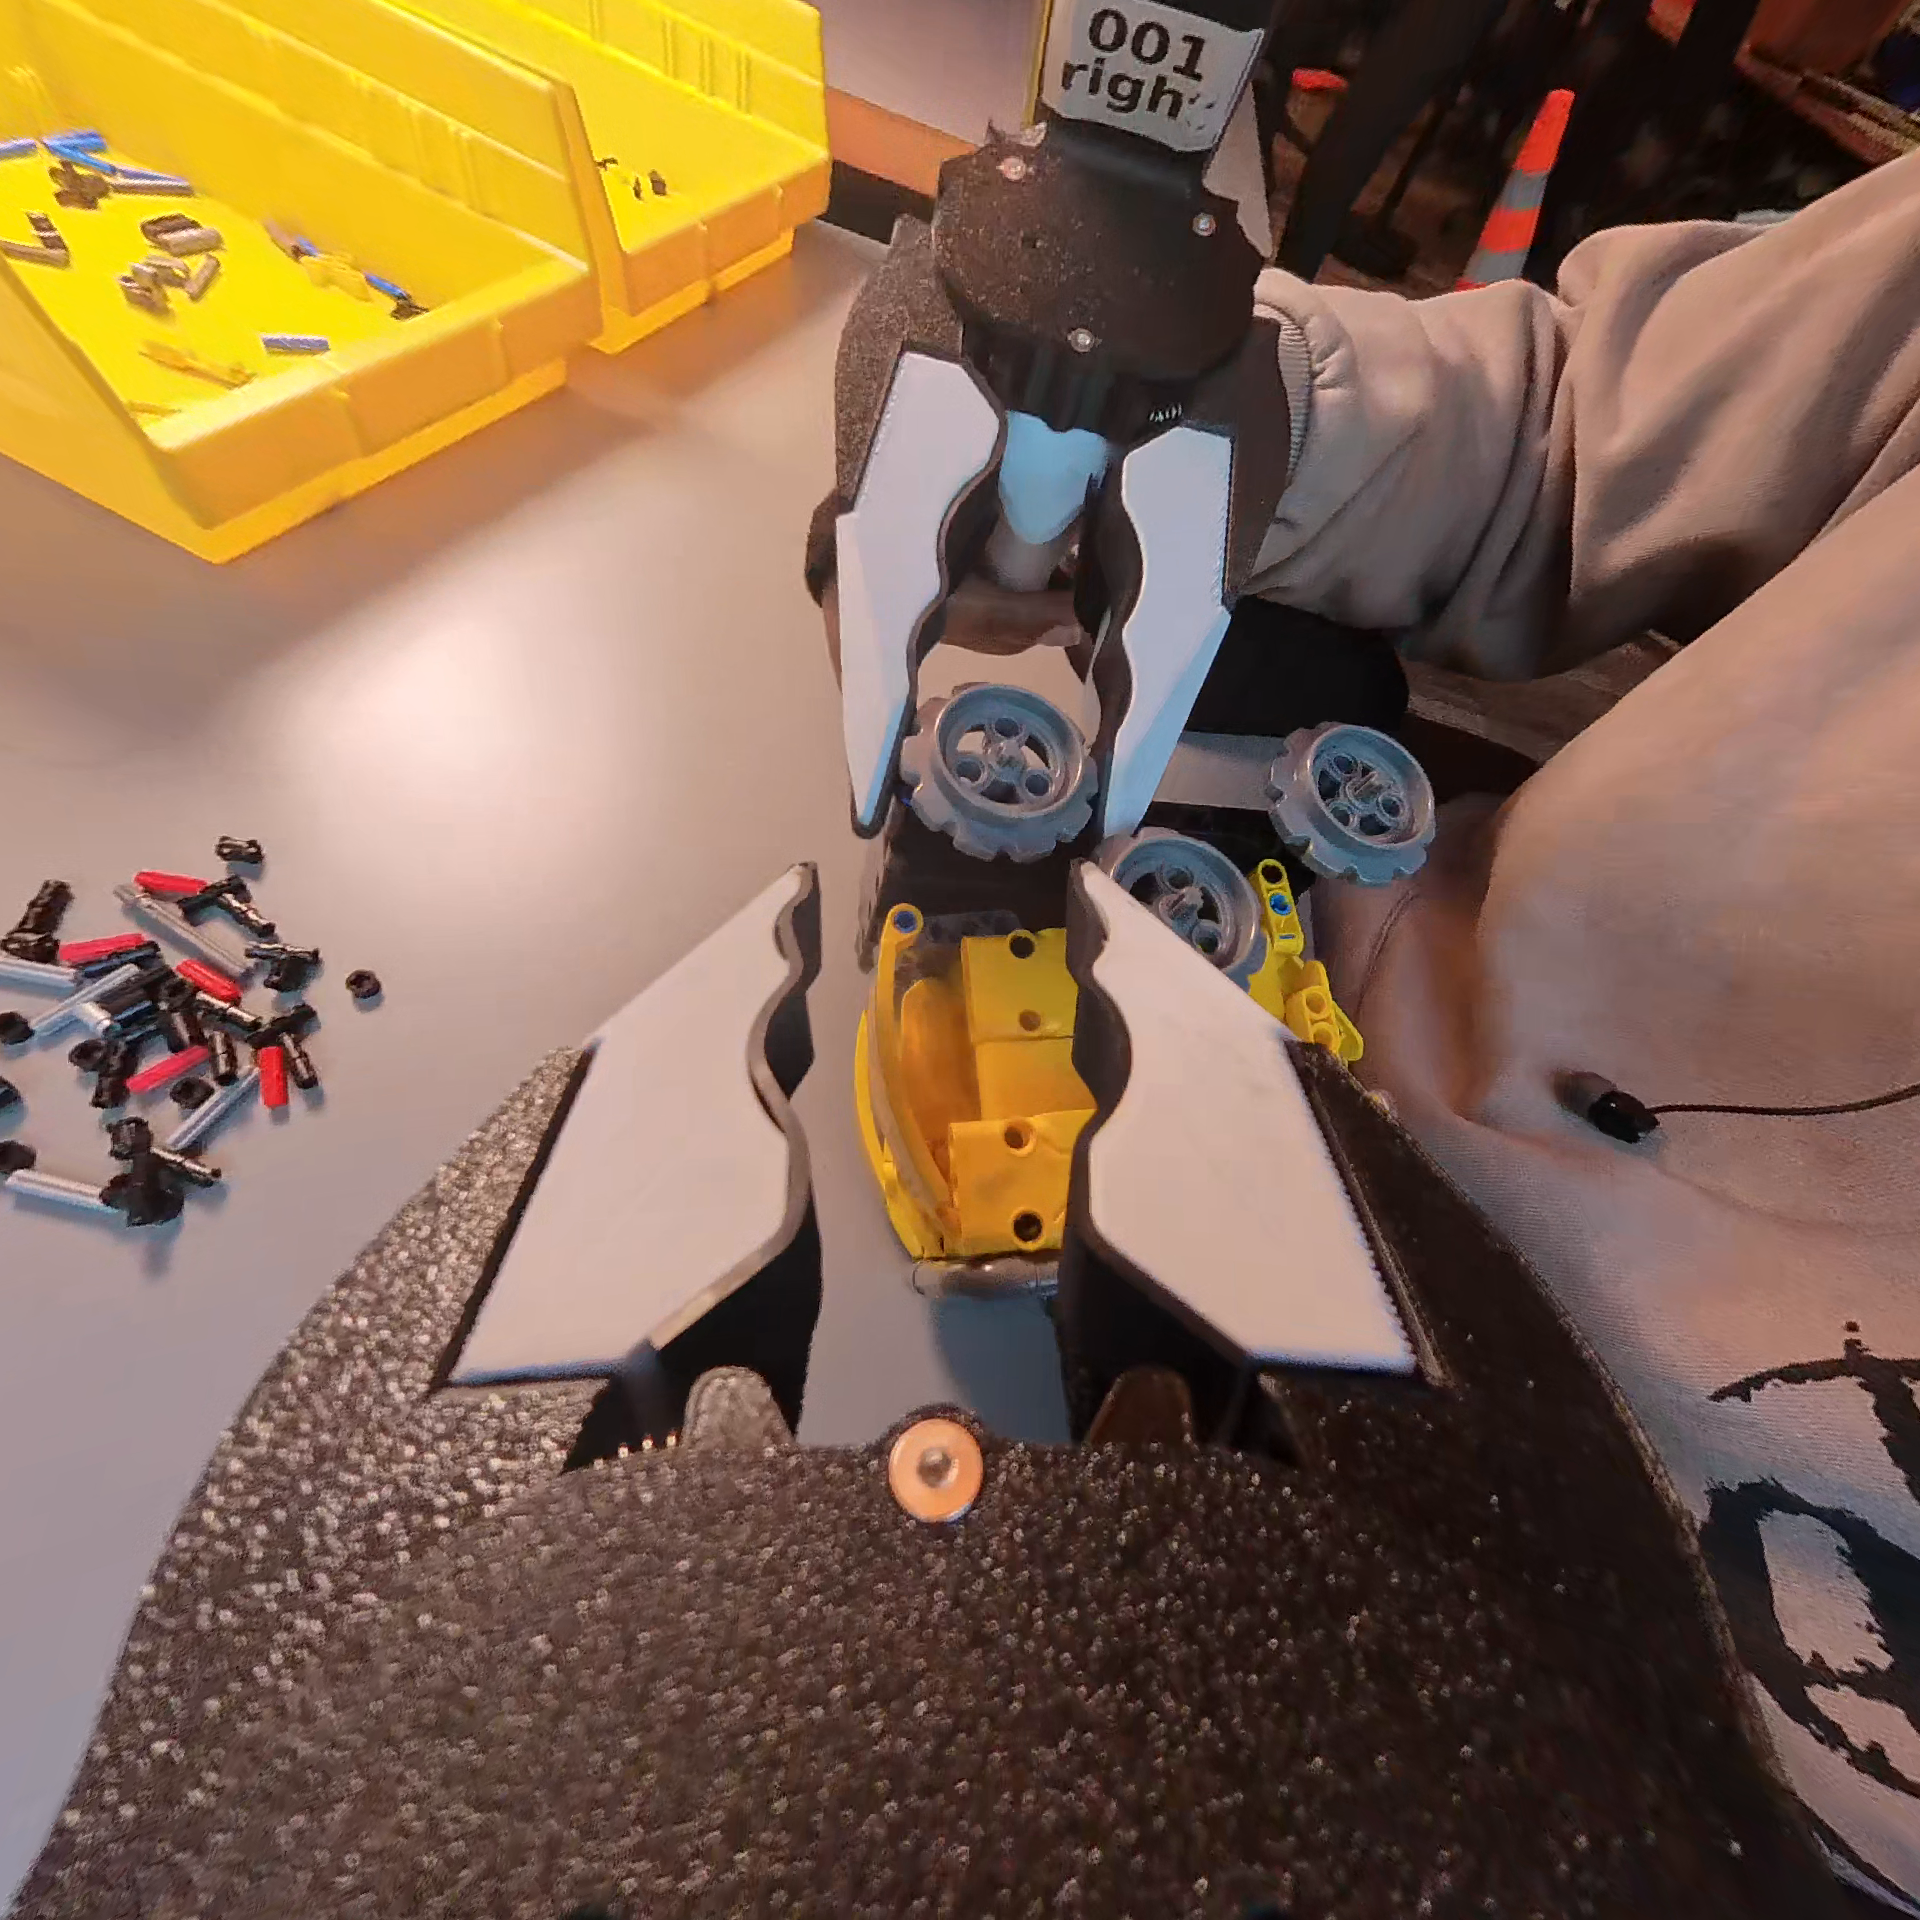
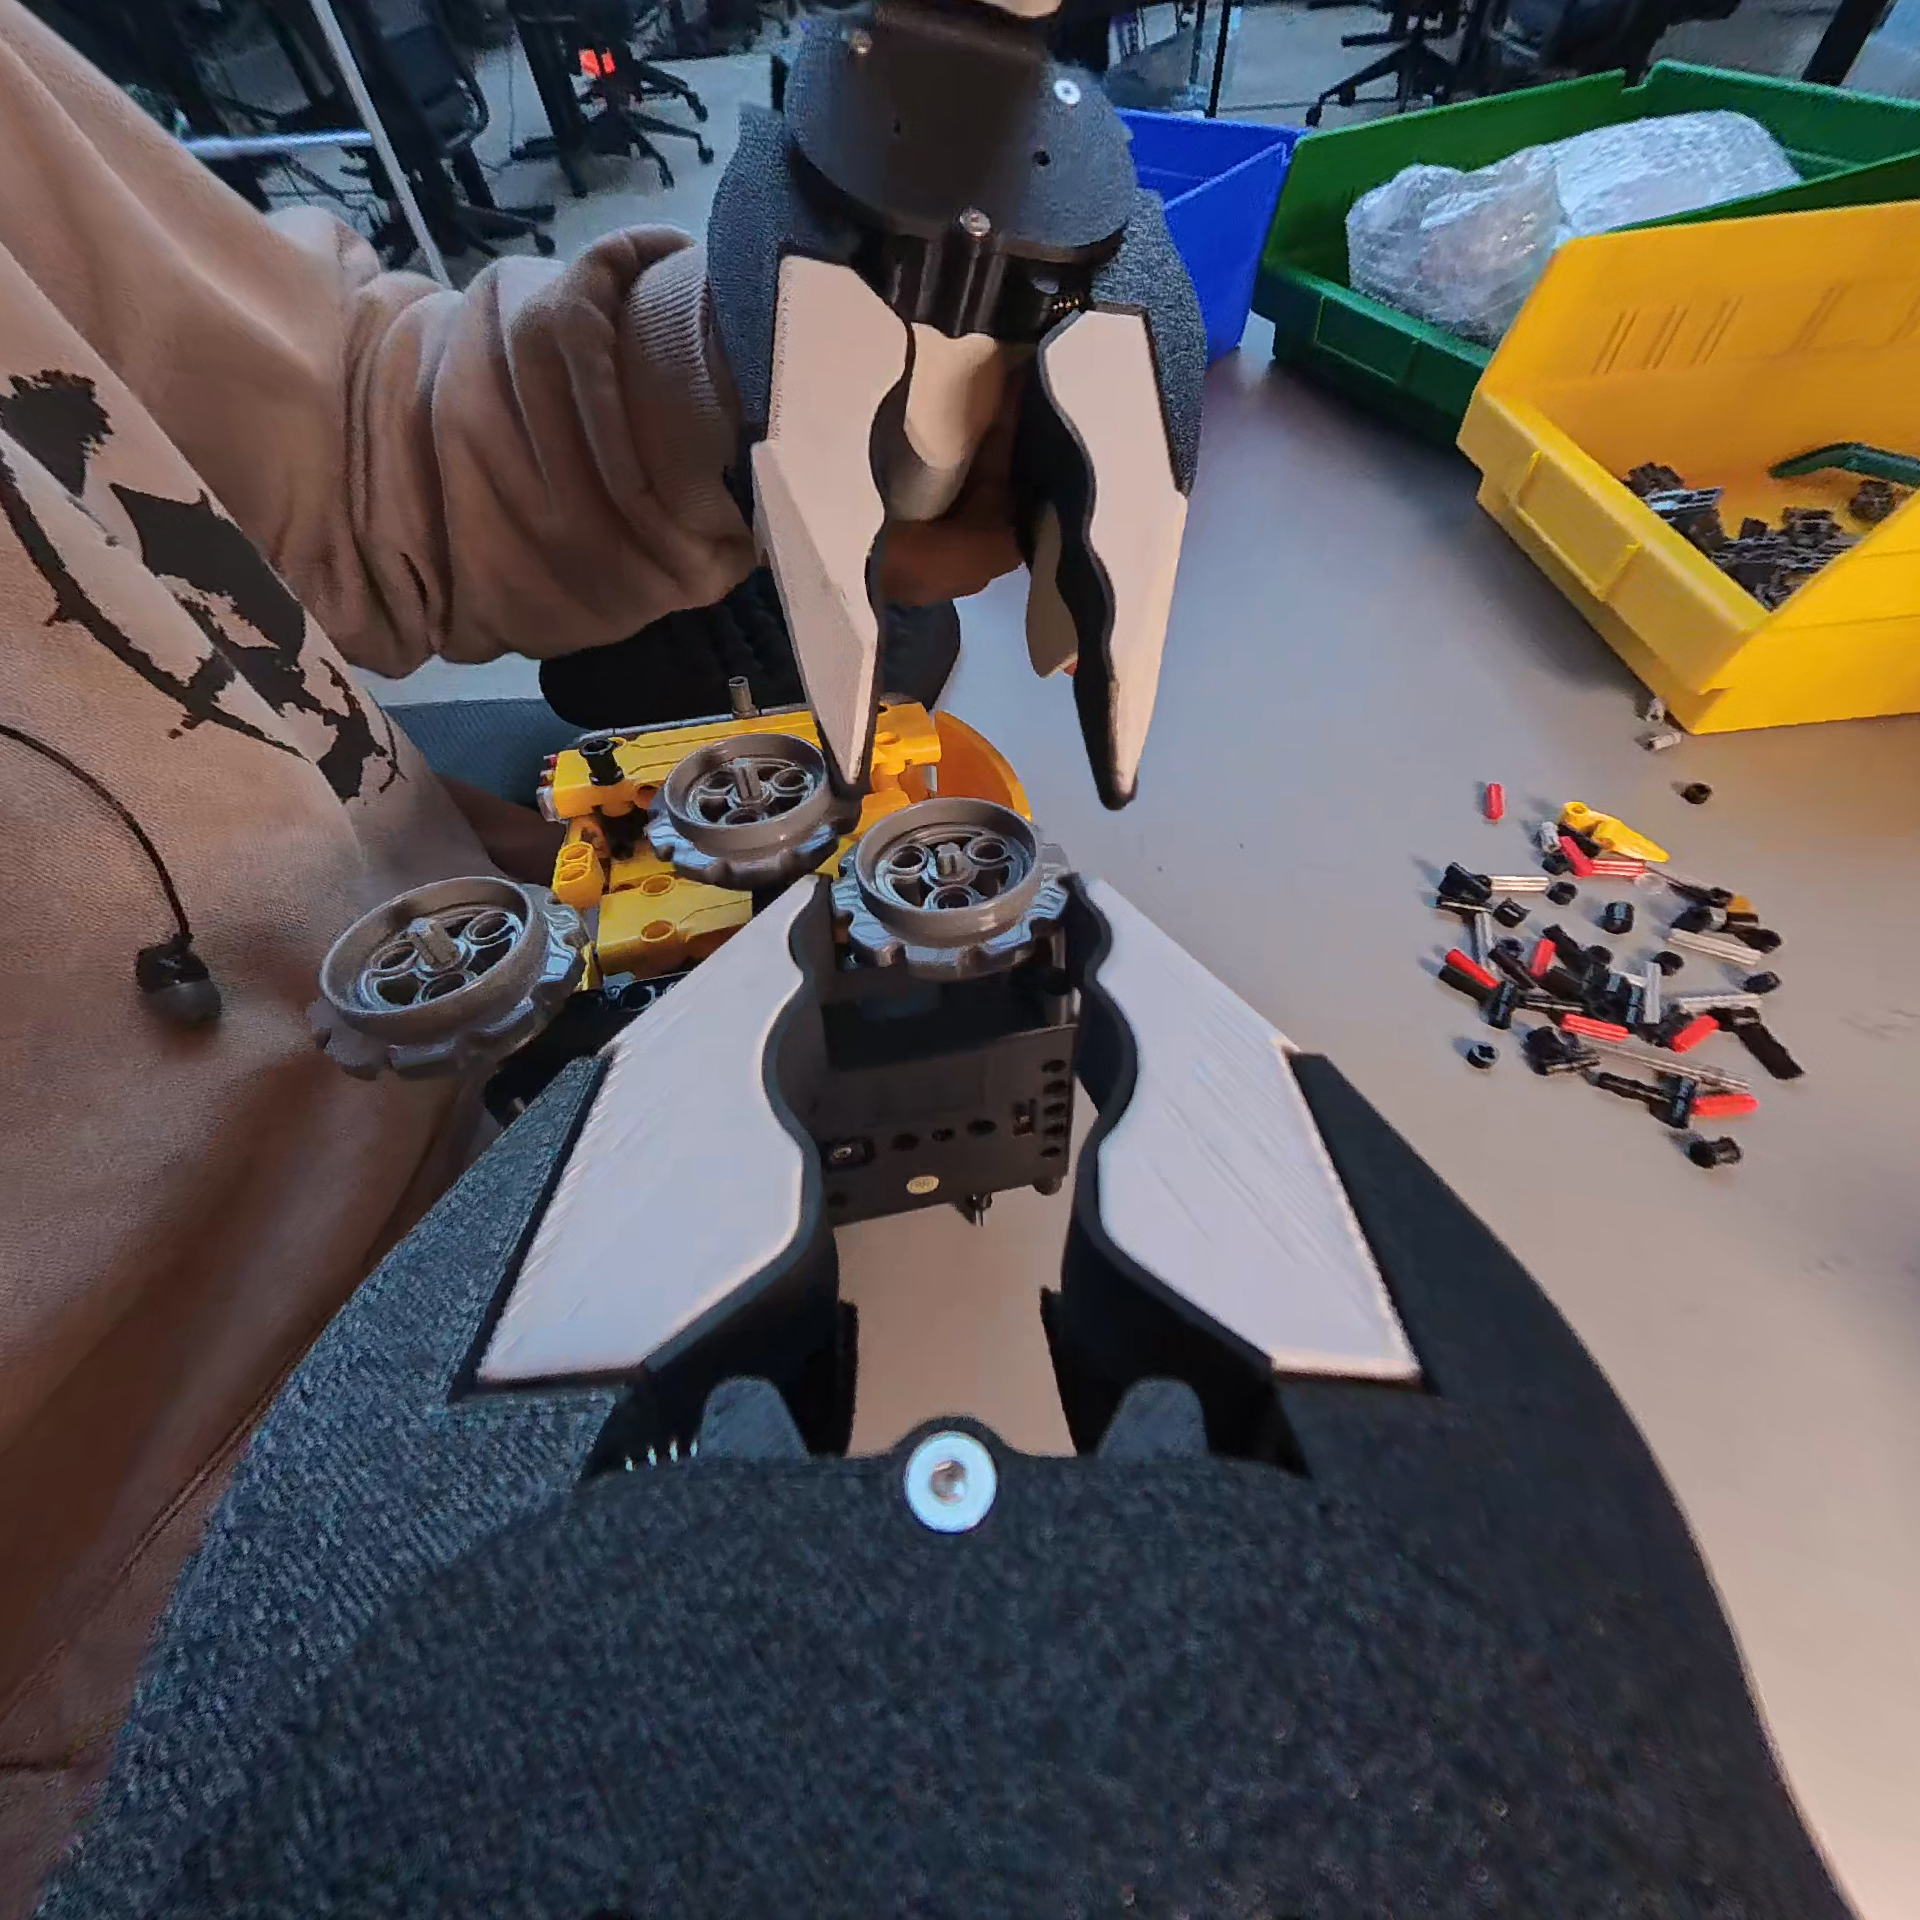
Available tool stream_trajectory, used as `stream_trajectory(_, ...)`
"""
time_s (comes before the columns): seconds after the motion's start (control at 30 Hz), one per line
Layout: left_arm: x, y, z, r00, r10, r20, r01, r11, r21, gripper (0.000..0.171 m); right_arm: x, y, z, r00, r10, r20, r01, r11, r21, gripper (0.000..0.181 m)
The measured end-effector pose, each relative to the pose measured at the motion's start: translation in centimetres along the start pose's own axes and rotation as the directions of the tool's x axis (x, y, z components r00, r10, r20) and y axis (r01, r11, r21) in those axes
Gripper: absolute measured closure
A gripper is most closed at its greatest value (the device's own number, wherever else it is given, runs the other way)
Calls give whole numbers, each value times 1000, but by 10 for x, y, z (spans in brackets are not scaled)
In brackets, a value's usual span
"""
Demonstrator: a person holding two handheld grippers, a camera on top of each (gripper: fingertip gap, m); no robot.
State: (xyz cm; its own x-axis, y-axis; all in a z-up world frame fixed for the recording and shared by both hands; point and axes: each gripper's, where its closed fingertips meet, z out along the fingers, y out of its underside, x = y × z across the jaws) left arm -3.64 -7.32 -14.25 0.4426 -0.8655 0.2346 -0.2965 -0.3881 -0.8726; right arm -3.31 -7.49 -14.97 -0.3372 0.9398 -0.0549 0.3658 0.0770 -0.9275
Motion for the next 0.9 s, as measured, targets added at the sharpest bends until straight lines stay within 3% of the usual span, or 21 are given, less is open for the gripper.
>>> stream_trajectory(0.1,4,-3,1,999,-11,-35,11,1000,-1,126,0,-1,1,1000,-7,26,6,999,42,139)
stream_trajectory(0.2,22,-10,3,987,-74,-145,76,997,12,115,3,-3,1,1000,-2,26,0,995,97,140)
stream_trajectory(0.37,17,2,7,996,-84,20,86,989,-119,103,4,-5,3,1000,-20,7,19,990,139,140)
stream_trajectory(0.47,21,4,5,993,-90,72,101,982,-159,110,4,-5,4,999,-29,-21,32,990,135,140)
stream_trajectory(0.53,35,5,9,995,-101,5,101,980,-174,139,5,-6,4,999,-16,-38,22,988,150,140)
stream_trajectory(0.67,38,5,12,994,-100,-34,93,979,-179,146,1,-9,3,1000,0,-25,5,982,187,142)
stream_trajectory(0.7,36,6,13,996,-89,-30,82,981,-176,160,-3,-13,3,1000,-2,-6,4,977,213,143)
stream_trajectory(0.9,39,6,12,994,-80,-77,66,982,-175,161,-5,-15,4,999,39,8,-40,962,269,144)
